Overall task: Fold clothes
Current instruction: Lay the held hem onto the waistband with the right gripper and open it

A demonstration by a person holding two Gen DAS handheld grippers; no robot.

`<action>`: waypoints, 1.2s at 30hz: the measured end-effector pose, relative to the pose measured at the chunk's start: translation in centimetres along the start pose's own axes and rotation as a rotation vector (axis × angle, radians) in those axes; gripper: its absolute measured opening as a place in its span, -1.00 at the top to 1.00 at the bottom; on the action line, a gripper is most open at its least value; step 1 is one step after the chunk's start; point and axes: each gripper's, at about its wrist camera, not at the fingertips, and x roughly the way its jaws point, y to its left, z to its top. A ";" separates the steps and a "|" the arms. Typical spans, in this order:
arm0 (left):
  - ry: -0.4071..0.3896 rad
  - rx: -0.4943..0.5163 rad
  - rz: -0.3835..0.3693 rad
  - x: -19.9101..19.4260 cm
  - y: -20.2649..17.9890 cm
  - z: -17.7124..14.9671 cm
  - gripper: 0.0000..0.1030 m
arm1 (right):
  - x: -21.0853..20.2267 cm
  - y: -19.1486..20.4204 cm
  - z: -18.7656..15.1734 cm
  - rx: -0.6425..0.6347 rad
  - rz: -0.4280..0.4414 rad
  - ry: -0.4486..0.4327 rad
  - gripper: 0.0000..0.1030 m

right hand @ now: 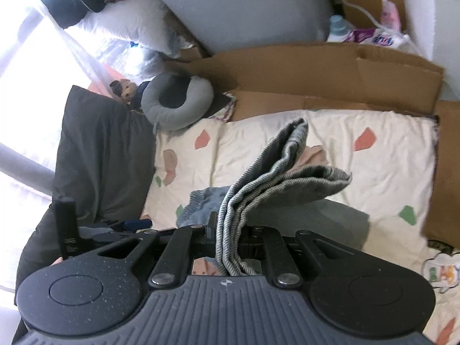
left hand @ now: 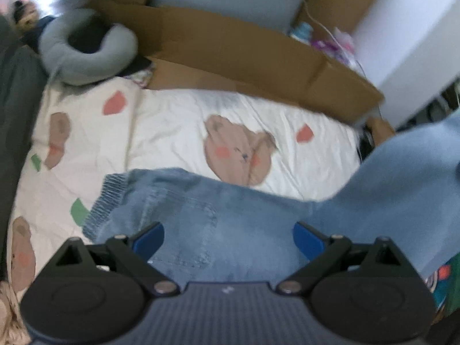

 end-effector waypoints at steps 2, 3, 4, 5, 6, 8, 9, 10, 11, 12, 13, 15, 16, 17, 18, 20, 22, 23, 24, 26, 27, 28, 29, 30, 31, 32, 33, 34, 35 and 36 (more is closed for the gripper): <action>-0.009 -0.012 0.002 -0.5 0.7 0.4 -0.90 | 1.5 0.7 0.2 0.004 0.009 0.011 0.82; -0.011 -0.012 0.004 -0.7 0.9 0.5 -0.90 | 2.2 0.9 0.1 0.007 0.010 0.015 0.82; -0.011 -0.006 0.009 -0.8 1.0 0.5 -0.90 | 3.0 1.2 0.0 0.014 0.013 0.020 0.82; -0.012 0.001 0.017 -0.9 1.0 0.6 -0.90 | 3.9 1.4 -0.1 0.020 0.019 0.027 0.82; -0.013 0.009 0.029 -0.9 1.1 0.5 -0.90 | 4.7 1.7 -0.2 0.024 0.025 0.035 0.82; -0.011 0.017 0.041 -1.0 1.3 0.5 -0.90 | 6.3 2.2 -0.4 0.030 0.039 0.052 0.82; -0.010 0.017 0.043 -0.9 1.5 0.5 -0.90 | 7.0 2.5 -0.5 0.030 0.043 0.060 0.82; -0.008 0.016 0.043 -0.9 1.7 0.5 -0.90 | 7.8 2.7 -0.5 0.031 0.047 0.068 0.82; -0.007 0.012 0.046 -0.8 1.9 0.6 -0.90 | 8.5 3.0 -0.6 0.031 0.051 0.076 0.82; -0.008 0.005 0.050 -0.8 2.2 0.6 -0.90 | 9.3 3.3 -0.7 0.031 0.055 0.083 0.82; -0.009 -0.004 0.052 -0.8 2.6 0.6 -0.90 | 10.0 3.6 -0.7 0.032 0.059 0.091 0.82; -0.009 -0.026 0.054 -0.8 3.3 0.7 -0.90 | 11.6 3.8 -0.8 0.043 0.059 0.104 0.81; -0.009 -0.037 0.059 -0.9 3.8 0.9 -0.90 | 12.3 3.9 -0.9 0.046 0.064 0.114 0.82; -0.013 -0.045 0.067 -1.0 4.2 1.0 -0.90 | 13.1 4.0 -0.9 0.048 0.069 0.124 0.82; -0.020 -0.054 0.076 -1.2 4.5 1.0 -0.90 | 13.9 4.1 -1.0 0.049 0.075 0.134 0.82; -0.031 -0.079 0.089 -1.6 5.3 1.2 -0.90 | 15.6 4.4 -1.1 0.044 0.084 0.167 0.82; -0.040 -0.100 0.095 -1.9 5.8 1.4 -0.90 | 17.2 4.8 -1.1 0.032 0.089 0.194 0.82; -0.044 -0.107 0.098 -2.0 6.0 1.4 -0.90 | 17.9 5.0 -1.1 0.027 0.091 0.206 0.82; -0.045 -0.109 0.100 -2.1 6.2 1.5 -0.90 | 18.6 5.1 -1.1 0.021 0.092 0.219 0.82; -0.046 -0.110 0.102 -2.1 6.4 1.5 -0.90 | 19.9 5.4 -1.0 0.014 0.096 0.235 0.82; -0.046 -0.110 0.106 -2.1 6.6 1.5 -0.90 | 20.6 5.5 -0.9 0.012 0.098 0.241 0.81; -0.045 -0.110 0.111 -2.1 6.7 1.4 -0.90 | 21.3 5.5 -0.8 0.010 0.100 0.247 0.81; -0.043 -0.111 0.118 -2.1 6.9 1.3 -0.90 | 22.1 5.6 -0.7 0.010 0.098 0.251 0.81; -0.040 -0.113 0.127 -2.1 7.1 1.2 -0.90 | 22.9 5.6 -0.6 0.008 0.096 0.257 0.81; -0.037 -0.112 0.135 -2.1 7.3 1.1 -0.90 | 23.7 5.7 -0.5 0.007 0.093 0.262 0.81; -0.035 -0.109 0.142 -2.1 7.5 1.0 -0.90 | 24.5 5.7 -0.4 0.009 0.095 0.268 0.81; -0.033 -0.107 0.148 -2.2 7.7 0.9 -0.90 | 25.3 5.6 -0.4 0.013 0.099 0.274 0.81; -0.032 -0.106 0.153 -2.3 7.9 0.8 -0.90 | 26.1 5.5 -0.5 0.016 0.104 0.279 0.80; -0.030 -0.106 0.161 -2.4 8.1 0.6 -0.90 | 26.9 5.5 -0.4 0.021 0.107 0.282 0.80; -0.029 -0.106 0.171 -2.4 8.4 0.5 -0.90 | 27.7 5.4 -0.5 0.030 0.109 0.285 0.80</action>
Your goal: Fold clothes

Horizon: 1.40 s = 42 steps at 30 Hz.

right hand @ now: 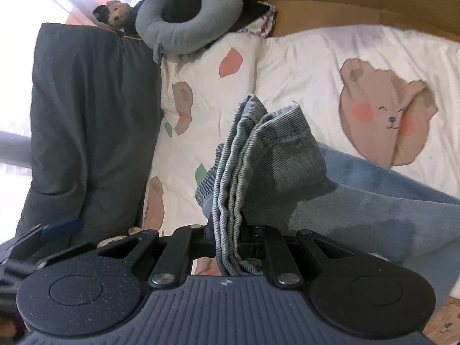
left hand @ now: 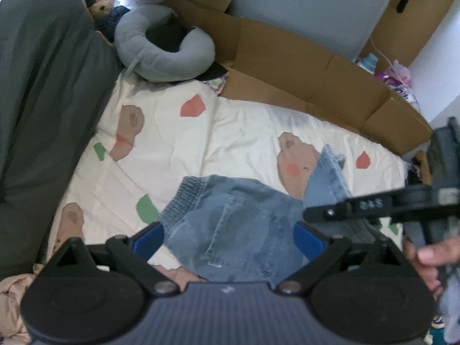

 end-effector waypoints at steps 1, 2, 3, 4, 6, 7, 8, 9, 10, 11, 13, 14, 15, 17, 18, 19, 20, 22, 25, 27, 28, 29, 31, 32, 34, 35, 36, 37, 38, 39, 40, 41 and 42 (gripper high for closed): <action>0.001 0.000 0.012 0.1 0.3 -0.1 -0.90 | 0.9 -0.2 0.1 0.007 0.002 0.004 0.80; 0.003 -0.003 0.026 0.2 0.7 -0.3 -0.90 | 1.8 -0.4 0.1 0.014 0.003 0.007 0.80; 0.004 -0.008 0.040 0.3 1.1 -0.5 -0.90 | 2.6 -0.5 0.1 0.013 0.001 0.010 0.80; 0.007 -0.013 0.055 0.5 1.5 -0.7 -0.90 | 3.5 -0.6 0.2 0.011 -0.001 0.014 0.80; 0.010 -0.017 0.091 0.7 2.2 -1.1 -0.90 | 4.9 -0.8 0.2 0.002 0.004 0.013 0.75; 0.011 -0.013 0.104 0.8 2.5 -1.4 -0.90 | 5.7 -0.9 0.2 -0.002 0.007 0.012 0.74; 0.015 -0.010 0.114 0.9 2.8 -1.7 -0.90 | 6.4 -1.0 0.3 -0.007 0.010 0.011 0.73; 0.019 -0.008 0.121 1.0 3.1 -2.0 -0.90 | 7.1 -1.1 0.3 -0.004 0.018 0.010 0.70; 0.025 -0.004 0.128 1.1 3.3 -2.2 -0.90 | 7.9 -1.3 0.4 0.000 0.027 0.009 0.67; 0.030 0.001 0.136 1.3 3.5 -2.5 -0.90 | 8.6 -1.5 0.5 0.004 0.035 0.007 0.67; 0.039 0.010 0.149 1.4 3.8 -2.8 -0.90 | 10.1 -1.9 0.5 0.018 0.043 0.006 0.65; 0.040 0.010 0.153 1.5 3.9 -2.9 -0.90 | 10.9 -2.1 0.6 0.026 0.043 0.008 0.64; 0.040 0.011 0.158 1.4 3.9 -2.9 -0.90 | 11.7 -2.2 0.8 0.029 0.042 0.009 0.60; 0.035 0.015 0.167 1.3 3.7 -2.8 -0.90 | 13.1 -2.4 1.1 0.035 0.039 0.012 0.51; 0.030 0.020 0.170 1.1 3.5 -2.7 -0.90 | 13.8 -2.5 1.3 0.037 0.038 0.014 0.38; 0.023 0.024 0.169 0.9 3.3 -2.6 -0.90 | 14.4 -2.5 1.6 0.040 0.040 0.014 0.27; 0.015 0.025 0.168 0.7 3.1 -2.4 -0.90 | 14.8 -2.5 1.8 0.041 0.043 0.016 0.25; -0.002 0.020 0.166 0.3 2.8 -2.0 -0.90 | 15.4 -2.2 2.5 0.042 0.048 0.021 0.14; -0.013 0.019 0.187 0.2 2.3 -1.7 -0.90 | 15.3 -1.3 3.3 0.038 0.058 0.025 -0.13; -0.005 0.034 0.197 0.5 1.7 -1.7 -0.90 | 14.9 -0.6 3.7 0.034 0.065 0.025 -0.24; 0.001 0.041 0.195 0.6 1.5 -1.7 -0.90 | 14.4 -0.3 3.8 0.030 0.071 0.025 -0.30; 0.007 0.047 0.195 0.8 1.2 -1.7 -0.90 | 13.9 -0.2 3.8 0.030 0.076 0.027 -0.32; 0.009 0.067 0.207 1.0 0.7 -1.6 -0.89 | 13.0 -0.1 4.0 0.036 0.099 0.027 -0.34; 0.007 0.078 0.214 1.1 0.4 -1.6 -0.89 | 12.3 -0.1 4.2 0.043 0.109 0.026 -0.33; 0.006 0.091 0.218 1.1 -0.1 -1.7 -0.90 | 11.2 0.1 4.5 0.054 0.130 0.015 -0.36; 0.006 0.092 0.214 1.1 -0.2 -1.7 -0.90 | 10.6 0.3 4.7 0.055 0.119 0.013 -0.37; 0.005 0.093 0.211 1.1 -0.4 -1.6 -0.90 | 10.0 0.5 4.9 0.050 0.111 0.008 -0.37; 0.003 0.094 0.212 1.1 -0.6 -1.5 -0.90 | 9.4 0.7 5.0 0.044 0.103 0.003 -0.37; 0.001 0.094 0.216 1.1 -0.9 -1.5 -0.90 | 8.6 0.8 5.0 0.034 0.098 -0.001 -0.38; -0.001 0.095 0.221 1.1 -1.2 -1.4 -0.90 | 7.8 1.0 4.9 0.023 0.094 -0.006 -0.38; -0.002 0.102 0.218 1.1 -1.7 -1.4 -0.90 | 7.0 1.1 4.9 0.012 0.090 -0.011 -0.38; -0.003 0.110 0.211 1.0 -2.2 -1.3 -0.90 | 6.1 1.2 4.8 0.001 0.086 -0.015 -0.38; -0.004 0.115 0.209 1.0 -2.6 -1.2 -0.90 | 5.3 1.3 4.8 -0.010 0.083 -0.020 -0.39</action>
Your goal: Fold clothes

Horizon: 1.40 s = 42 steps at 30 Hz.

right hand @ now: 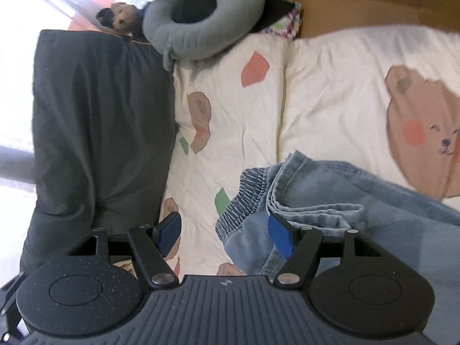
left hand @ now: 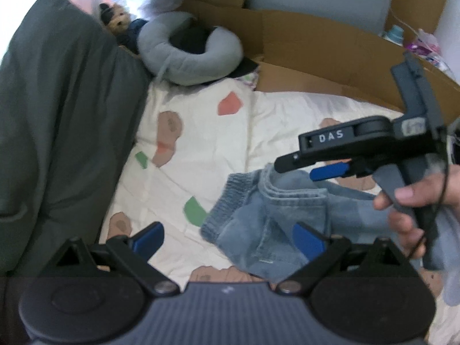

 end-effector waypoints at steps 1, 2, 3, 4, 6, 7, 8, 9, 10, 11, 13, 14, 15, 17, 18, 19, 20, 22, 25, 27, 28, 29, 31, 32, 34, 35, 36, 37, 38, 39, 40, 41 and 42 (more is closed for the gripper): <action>-0.001 0.007 0.001 0.0 -0.5 0.1 -0.90 | -1.0 -0.1 -0.1 -0.012 0.001 -0.009 -0.40; 0.003 0.017 -0.001 0.1 -1.0 0.0 -0.90 | -2.2 -0.3 -0.4 -0.023 -0.002 -0.023 -0.41; 0.010 0.029 -0.005 0.3 -1.4 -0.1 -0.90 | -3.5 -0.6 -0.7 -0.032 -0.008 -0.035 -0.42; 0.018 0.041 -0.008 0.5 -1.9 -0.2 -0.90 | -4.7 -1.2 -1.1 -0.040 -0.019 -0.046 -0.42; 0.042 0.051 -0.017 1.1 -2.6 -0.4 -0.90 | -7.0 -2.5 -1.8 -0.056 -0.041 -0.068 -0.42; 0.055 0.049 -0.019 1.4 -3.0 -0.4 -0.90 | -8.0 -3.4 -2.0 -0.057 -0.060 -0.075 -0.42; 0.066 0.047 -0.013 1.7 -3.4 -0.4 -0.90 | -8.9 -4.2 -2.1 -0.057 -0.079 -0.081 -0.42; 0.073 0.051 -0.008 1.9 -3.9 -0.4 -0.90 | -9.7 -4.8 -2.3 -0.065 -0.102 -0.085 -0.42; 0.077 0.062 -0.012 2.1 -4.6 -0.5 -0.90 | -10.5 -5.4 -2.4 -0.073 -0.126 -0.089 -0.42; 0.084 0.076 -0.018 2.3 -5.4 -0.6 -0.90 | -11.3 -6.0 -2.6 -0.081 -0.149 -0.093 -0.42; 0.103 0.104 -0.020 3.0 -6.9 -0.9 -0.90 | -12.5 -6.9 -3.1 -0.119 -0.166 -0.092 -0.42; 0.112 0.120 -0.014 3.5 -7.6 -1.1 -0.90 | -13.0 -7.3 -3.4 -0.133 -0.170 -0.087 -0.42; 0.122 0.134 -0.008 4.0 -8.2 -1.3 -0.90 | -13.5 -7.7 -3.8 -0.144 -0.171 -0.082 -0.42; 0.129 0.142 0.003 5.3 -9.0 -1.4 -0.90 | -14.2 -8.7 -4.4 -0.162 -0.167 -0.076 -0.42; 0.124 0.143 0.004 5.9 -9.5 -1.3 -0.90 | -14.5 -9.3 -4.7 -0.172 -0.166 -0.073 -0.42; 0.112 0.144 0.000 6.6 -9.9 -1.2 -0.90 | -14.8 -9.9 -5.1 -0.181 -0.165 -0.071 -0.43; 0.105 0.150 0.002 7.2 -10.5 -1.1 -0.90 | -15.1 -10.4 -5.4 -0.191 -0.163 -0.068 -0.43; 0.097 0.164 0.022 8.4 -11.5 -0.7 -0.90 | -14.9 -11.6 -6.0 -0.225 -0.175 -0.051 -0.43; 0.100 0.136 0.049 9.9 -12.3 0.0 -0.90 | -14.6 -14.0 -6.6 -0.230 -0.174 -0.035 -0.43; 0.101 0.105 0.055 10.7 -12.6 0.3 -0.90 | -14.4 -15.4 -6.6 -0.218 -0.173 -0.038 -0.43; 0.099 0.091 0.055 11.0 -12.7 0.4 -0.90 | -14.3 -16.2 -6.6 -0.211 -0.172 -0.040 -0.43; 0.098 0.082 0.059 11.3 -12.9 0.5 -0.90 | -14.2 -16.9 -6.7 -0.204 -0.171 -0.041 -0.43; 0.098 0.079 0.063 11.8 -13.4 0.4 -0.90 | -13.9 -17.9 -6.6 -0.211 -0.168 -0.049 -0.43; 0.098 0.080 0.063 12.1 -13.8 0.3 -0.90 | -13.8 -18.4 -6.6 -0.215 -0.166 -0.052 -0.43; 0.089 0.086 0.053 12.5 -14.6 -0.1 -0.90 | -13.5 -19.3 -6.8 -0.199 -0.149 -0.070 -0.43; 0.078 0.091 0.044 12.7 -15.0 -0.3 -0.90 | -13.4 -19.8 -6.9 -0.190 -0.137 -0.077 -0.43; 0.066 0.098 0.048 12.9 -15.5 -0.5 -0.90 | -13.2 -20.2 -7.0 -0.180 -0.126 -0.085 -0.43; 0.053 0.103 0.062 13.1 -15.9 -0.8 -0.89 | -12.9 -20.6 -7.2 -0.174 -0.110 -0.088 -0.43; 0.035 0.100 0.081 13.2 -16.3 -1.1 -0.89 | -12.6 -21.1 -7.5 -0.168 -0.093 -0.091 -0.43; 0.015 0.094 0.100 13.4 -16.6 -1.4 -0.89 | -12.3 -21.4 -7.6 -0.163 -0.074 -0.088 -0.43; 0.003 0.091 0.106 13.5 -16.9 -1.8 -0.89 | -12.2 -21.9 -7.8 -0.160 -0.053 -0.092 -0.43; -0.003 0.090 0.101 13.8 -17.1 -2.1 -0.89 | -12.0 -22.4 -7.9 -0.157 -0.033 -0.097 -0.43; -0.008 0.093 0.103 14.0 -17.3 -2.5 -0.89 | -11.9 -22.8 -8.0 -0.167 -0.031 -0.106 -0.43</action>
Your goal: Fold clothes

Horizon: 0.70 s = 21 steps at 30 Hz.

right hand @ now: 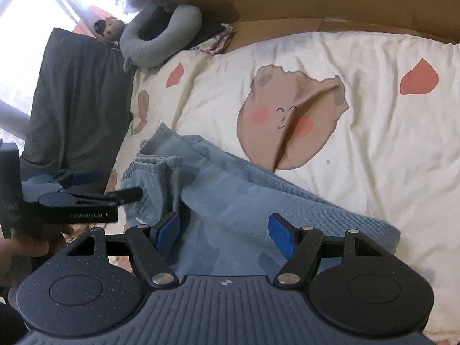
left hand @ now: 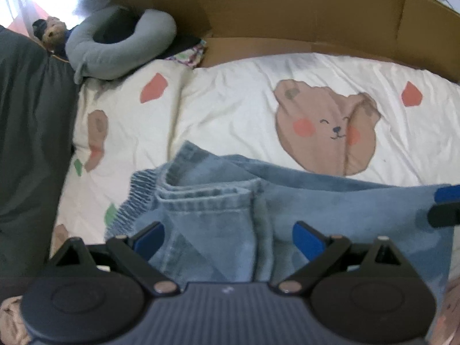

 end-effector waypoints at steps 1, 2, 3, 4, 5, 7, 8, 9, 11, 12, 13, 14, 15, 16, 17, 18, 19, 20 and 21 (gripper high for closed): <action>-0.006 0.005 0.009 0.3 -0.3 -0.4 -0.89 | 0.1 -0.4 -0.2 -0.012 -0.002 -0.011 -0.43; -0.011 0.010 0.018 0.5 -0.6 -0.8 -0.89 | 0.3 -0.8 -0.3 -0.025 -0.004 -0.023 -0.43; -0.014 0.009 0.029 0.8 -0.8 -1.2 -0.89 | 0.3 -1.4 -0.5 -0.019 0.003 -0.036 -0.43; -0.014 0.003 0.041 1.2 -1.0 -1.5 -0.89 | 0.4 -2.0 -0.6 -0.011 0.012 -0.050 -0.43; -0.017 -0.007 0.049 1.4 -1.1 -1.9 -0.89 | 0.4 -2.5 -0.7 -0.007 0.017 -0.058 -0.43; -0.029 -0.029 0.062 1.8 -1.3 -2.6 -0.89 | 0.2 -3.7 -0.9 0.000 0.025 -0.067 -0.43; -0.040 -0.034 0.068 1.8 -1.4 -3.0 -0.89 | -0.2 -4.3 -1.1 0.002 0.019 -0.077 -0.43; -0.052 -0.037 0.072 1.9 -1.7 -3.4 -0.88 | -0.5 -4.9 -1.2 0.003 0.013 -0.088 -0.43; -0.077 -0.042 0.074 2.2 -2.2 -4.1 -0.85 | -1.3 -6.0 -1.5 0.006 0.001 -0.110 -0.44; -0.086 -0.047 0.080 2.4 -2.4 -4.3 -0.85 | -1.6 -6.5 -1.7 0.011 -0.006 -0.119 -0.44; -0.091 -0.057 0.097 2.7 -2.7 -4.5 -0.84 | -1.7 -6.9 -2.0 0.018 -0.013 -0.124 -0.44; -0.097 -0.070 0.122 3.0 -3.0 -4.8 -0.81 | -1.7 -7.2 -2.3 0.024 -0.012 -0.126 -0.44; -0.103 -0.083 0.146 3.3 -3.2 -5.0 -0.80 | -1.7 -7.6 -2.7 0.030 -0.011 -0.128 -0.44; -0.109 -0.093 0.164 3.5 -3.6 -5.2 -0.80 | -1.7 -7.9 -3.0 0.036 -0.009 -0.129 -0.44; -0.114 -0.100 0.177 3.6 -4.0 -5.5 -0.80 | -1.6 -8.1 -3.4 0.039 -0.007 -0.129 -0.44; -0.118 -0.106 0.189 3.8 -4.4 -5.7 -0.79 | -1.6 -8.1 -3.7 0.038 -0.005 -0.128 -0.44; -0.129 -0.112 0.197 3.8 -4.9 -5.9 -0.78 | -1.6 -8.2 -4.0 0.036 -0.002 -0.126 -0.44; -0.143 -0.122 0.201 3.7 -5.2 -6.1 -0.78 | -1.6 -8.1 -4.3 0.033 -0.003 -0.125 -0.44; -0.157 -0.134 0.207 3.6 -5.4 -6.3 -0.78 | -1.6 -8.1 -4.5 0.031 -0.004 -0.125 -0.44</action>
